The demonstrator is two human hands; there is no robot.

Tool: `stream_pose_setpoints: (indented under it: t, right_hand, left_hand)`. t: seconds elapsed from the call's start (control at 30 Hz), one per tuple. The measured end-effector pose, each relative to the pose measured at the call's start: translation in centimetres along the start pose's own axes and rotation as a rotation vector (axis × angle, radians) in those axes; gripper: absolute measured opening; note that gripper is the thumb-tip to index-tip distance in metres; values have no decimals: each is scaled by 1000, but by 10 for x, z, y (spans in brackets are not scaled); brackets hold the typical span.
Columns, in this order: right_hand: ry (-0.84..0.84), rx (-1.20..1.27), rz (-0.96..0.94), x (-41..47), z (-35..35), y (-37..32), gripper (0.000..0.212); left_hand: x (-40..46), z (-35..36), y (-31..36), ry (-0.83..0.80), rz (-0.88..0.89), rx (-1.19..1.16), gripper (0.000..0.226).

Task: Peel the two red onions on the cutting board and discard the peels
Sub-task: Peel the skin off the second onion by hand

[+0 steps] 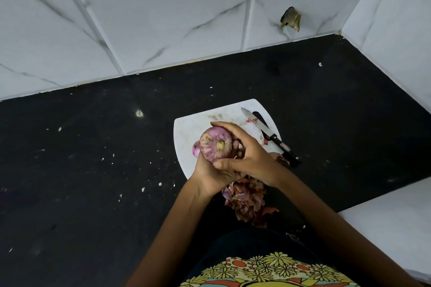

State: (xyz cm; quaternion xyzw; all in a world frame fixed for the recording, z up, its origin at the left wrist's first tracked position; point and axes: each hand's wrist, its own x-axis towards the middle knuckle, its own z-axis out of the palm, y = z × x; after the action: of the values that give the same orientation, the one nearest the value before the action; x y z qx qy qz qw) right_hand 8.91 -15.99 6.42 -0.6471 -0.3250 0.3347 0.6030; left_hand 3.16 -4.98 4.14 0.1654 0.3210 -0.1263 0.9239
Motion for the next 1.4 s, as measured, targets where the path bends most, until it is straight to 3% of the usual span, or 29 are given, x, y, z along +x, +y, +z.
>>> stream_pose_setpoints:
  t: [0.07, 0.2, 0.37, 0.53, 0.7, 0.77, 0.97, 1.27, 1.4]
  right_hand:
    - [37, 17, 3, 0, 2, 0, 67]
    - [151, 95, -2, 2, 2, -4, 34]
    - [184, 22, -16, 5, 5, -5, 29]
    - [148, -42, -3, 5, 7, -1, 33]
    - [55, -87, 18, -1, 3, 2, 68]
    - [53, -104, 32, -1, 0, 1, 73]
    - [23, -137, 55, 1, -8, 1, 71]
    - [86, -98, 86, -1, -3, 7, 60]
    - [141, -104, 102, -3, -1, 15, 53]
  left_hand:
    - [1, 0, -1, 20, -8, -4, 50]
    - [-1, 4, -3, 15, -20, 3, 42]
    - [1, 1, -1, 28, -22, -22, 42]
    - [-4, 5, -3, 56, -24, -7, 42]
    - [-9, 10, -1, 60, -56, -10, 43]
    - [-10, 13, -1, 58, -66, -38, 57]
    - [-10, 12, -1, 60, -89, 6, 75]
    - [-5, 8, -1, 144, -30, 56, 66]
    - [-3, 8, 2, 176, 62, 195, 71]
